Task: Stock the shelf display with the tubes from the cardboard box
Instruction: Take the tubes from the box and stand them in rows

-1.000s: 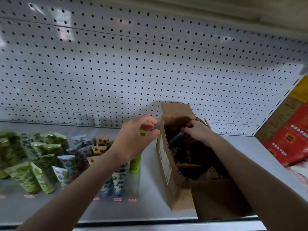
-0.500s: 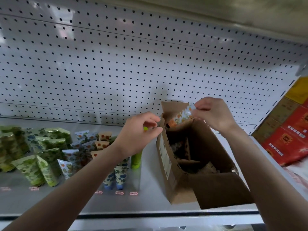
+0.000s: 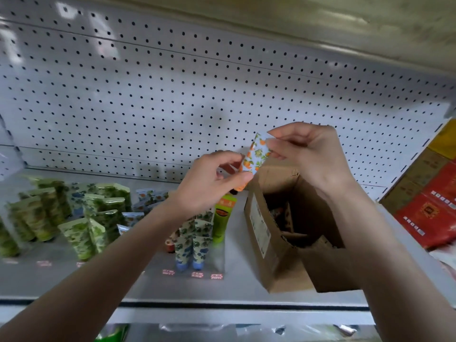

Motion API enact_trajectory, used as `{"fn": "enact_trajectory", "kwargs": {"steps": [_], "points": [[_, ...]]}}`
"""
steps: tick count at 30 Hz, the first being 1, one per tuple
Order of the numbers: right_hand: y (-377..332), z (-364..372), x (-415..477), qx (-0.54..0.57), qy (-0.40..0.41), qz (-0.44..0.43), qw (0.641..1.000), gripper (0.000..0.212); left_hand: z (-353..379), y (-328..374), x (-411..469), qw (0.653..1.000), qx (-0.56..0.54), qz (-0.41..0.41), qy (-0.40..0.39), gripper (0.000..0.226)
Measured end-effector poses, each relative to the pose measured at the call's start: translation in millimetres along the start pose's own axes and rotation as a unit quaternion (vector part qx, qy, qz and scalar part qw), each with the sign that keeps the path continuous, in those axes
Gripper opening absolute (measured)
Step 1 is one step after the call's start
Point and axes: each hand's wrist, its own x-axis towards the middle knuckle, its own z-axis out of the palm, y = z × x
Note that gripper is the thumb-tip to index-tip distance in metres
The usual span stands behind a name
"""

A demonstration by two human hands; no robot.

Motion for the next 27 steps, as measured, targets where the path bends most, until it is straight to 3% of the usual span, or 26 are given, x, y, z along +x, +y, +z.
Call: {"fn": "enact_trajectory", "kwargs": {"steps": [14, 19, 27], "points": [[-3.9, 110.7, -14.6, 0.001, -0.103, 0.002, 0.995, 0.013, -105.3, -22.9, -51.0, 0.996, 0.011, -0.078, -0.04, 0.024], [7.9, 141.4, -23.3, -0.031, -0.101, -0.004, 0.994, 0.023, -123.1, -32.7, -62.9, 0.997, 0.017, -0.067, -0.039, 0.015], [35.6, 171.6, -39.7, -0.096, -0.081, 0.018, 0.992, 0.01, -139.6, -48.8, -69.2, 0.996, 0.053, -0.07, 0.001, 0.007]]}}
